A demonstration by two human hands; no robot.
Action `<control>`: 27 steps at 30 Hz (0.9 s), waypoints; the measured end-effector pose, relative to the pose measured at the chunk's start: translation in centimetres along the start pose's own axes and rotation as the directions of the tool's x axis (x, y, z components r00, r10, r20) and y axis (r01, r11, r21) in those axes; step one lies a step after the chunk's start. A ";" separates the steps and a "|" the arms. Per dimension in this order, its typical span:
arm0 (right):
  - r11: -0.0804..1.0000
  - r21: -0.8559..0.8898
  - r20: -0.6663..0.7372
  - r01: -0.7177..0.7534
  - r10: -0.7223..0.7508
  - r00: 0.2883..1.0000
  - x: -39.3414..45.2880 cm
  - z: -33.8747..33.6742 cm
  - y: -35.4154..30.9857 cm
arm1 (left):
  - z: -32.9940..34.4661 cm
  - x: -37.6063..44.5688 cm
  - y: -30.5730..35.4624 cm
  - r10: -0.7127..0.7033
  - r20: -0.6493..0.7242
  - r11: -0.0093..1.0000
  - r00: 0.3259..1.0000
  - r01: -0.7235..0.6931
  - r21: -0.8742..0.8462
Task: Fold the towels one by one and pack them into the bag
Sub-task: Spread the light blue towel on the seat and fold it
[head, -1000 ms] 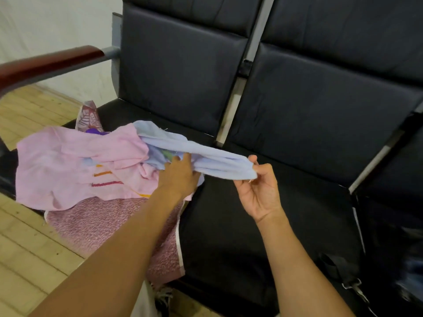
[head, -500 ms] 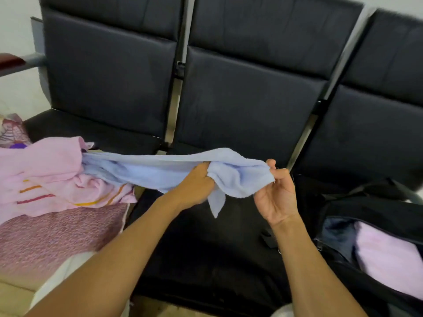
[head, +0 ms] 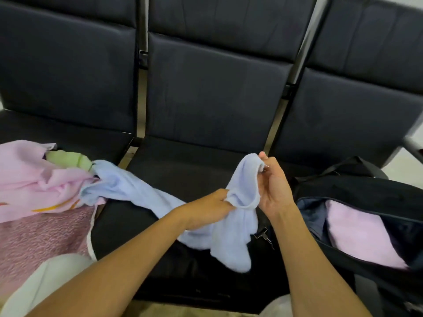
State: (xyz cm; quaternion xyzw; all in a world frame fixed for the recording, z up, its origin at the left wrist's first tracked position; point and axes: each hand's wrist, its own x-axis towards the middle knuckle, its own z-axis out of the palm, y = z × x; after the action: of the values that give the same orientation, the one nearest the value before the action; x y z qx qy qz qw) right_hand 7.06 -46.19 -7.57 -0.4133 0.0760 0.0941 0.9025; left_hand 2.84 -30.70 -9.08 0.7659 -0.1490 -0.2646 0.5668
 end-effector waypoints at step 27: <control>-0.207 -0.948 0.257 0.243 -0.044 0.965 1.2 2.3 5.2 | -7.2 -0.6 -2.4 -0.084 -0.395 0.719 0.915 0.330 0.612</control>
State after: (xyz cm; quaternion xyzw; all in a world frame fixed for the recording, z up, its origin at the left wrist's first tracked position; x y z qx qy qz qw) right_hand 7.21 -40.96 -10.12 -0.9549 -0.1305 0.0406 0.2635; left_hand 6.27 -23.96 -9.61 0.9626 -0.0457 -0.1206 0.2382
